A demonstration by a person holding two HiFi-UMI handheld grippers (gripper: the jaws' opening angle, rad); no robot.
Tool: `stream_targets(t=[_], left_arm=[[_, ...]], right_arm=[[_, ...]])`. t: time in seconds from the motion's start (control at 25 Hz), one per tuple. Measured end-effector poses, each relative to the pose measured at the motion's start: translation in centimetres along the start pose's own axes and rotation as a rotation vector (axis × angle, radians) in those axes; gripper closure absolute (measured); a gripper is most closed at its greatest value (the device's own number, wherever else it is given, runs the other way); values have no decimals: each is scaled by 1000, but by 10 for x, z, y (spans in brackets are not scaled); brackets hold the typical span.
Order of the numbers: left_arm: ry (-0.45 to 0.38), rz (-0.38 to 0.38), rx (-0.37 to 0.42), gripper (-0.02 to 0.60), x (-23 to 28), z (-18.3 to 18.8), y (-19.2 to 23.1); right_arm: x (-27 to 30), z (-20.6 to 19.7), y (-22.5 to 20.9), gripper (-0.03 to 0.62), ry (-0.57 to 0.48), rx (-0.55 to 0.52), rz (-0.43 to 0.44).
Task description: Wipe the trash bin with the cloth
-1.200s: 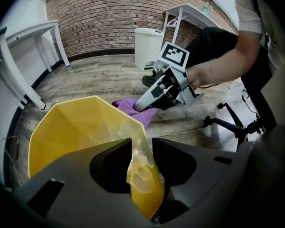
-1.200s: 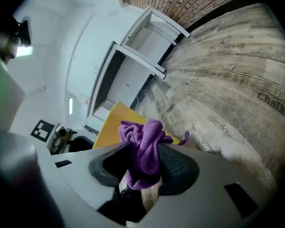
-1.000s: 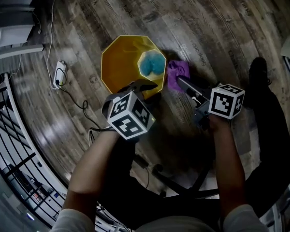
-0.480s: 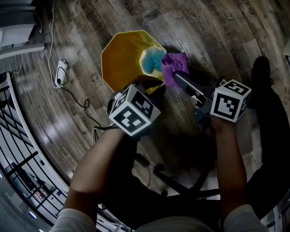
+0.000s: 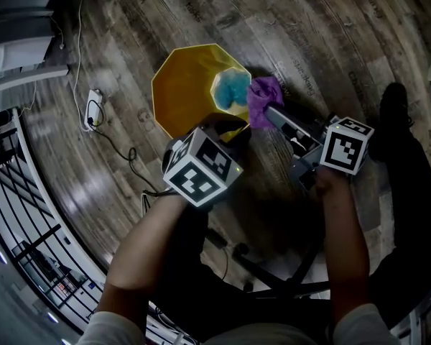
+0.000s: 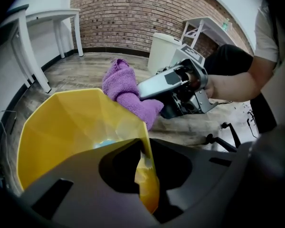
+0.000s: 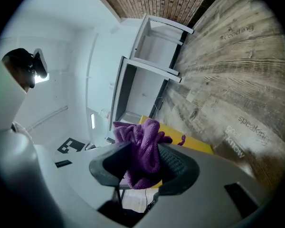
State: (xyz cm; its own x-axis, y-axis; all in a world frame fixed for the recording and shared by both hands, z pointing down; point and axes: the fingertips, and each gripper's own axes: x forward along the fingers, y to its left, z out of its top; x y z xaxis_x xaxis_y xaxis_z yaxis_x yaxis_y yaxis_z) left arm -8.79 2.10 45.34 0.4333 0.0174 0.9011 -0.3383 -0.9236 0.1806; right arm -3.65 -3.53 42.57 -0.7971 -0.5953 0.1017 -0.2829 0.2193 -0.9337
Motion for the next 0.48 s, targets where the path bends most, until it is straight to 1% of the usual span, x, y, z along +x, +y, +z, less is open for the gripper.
stream_targets(t=[0.24,0.48], left_arm=[[-13,-9,-18,537,1,0,0],[-16,-13,-28,537,0,-1,0]], right_arm=[[-2,1,2,425,-12,-14,2],[-7,7,4,425,-63,37,42]])
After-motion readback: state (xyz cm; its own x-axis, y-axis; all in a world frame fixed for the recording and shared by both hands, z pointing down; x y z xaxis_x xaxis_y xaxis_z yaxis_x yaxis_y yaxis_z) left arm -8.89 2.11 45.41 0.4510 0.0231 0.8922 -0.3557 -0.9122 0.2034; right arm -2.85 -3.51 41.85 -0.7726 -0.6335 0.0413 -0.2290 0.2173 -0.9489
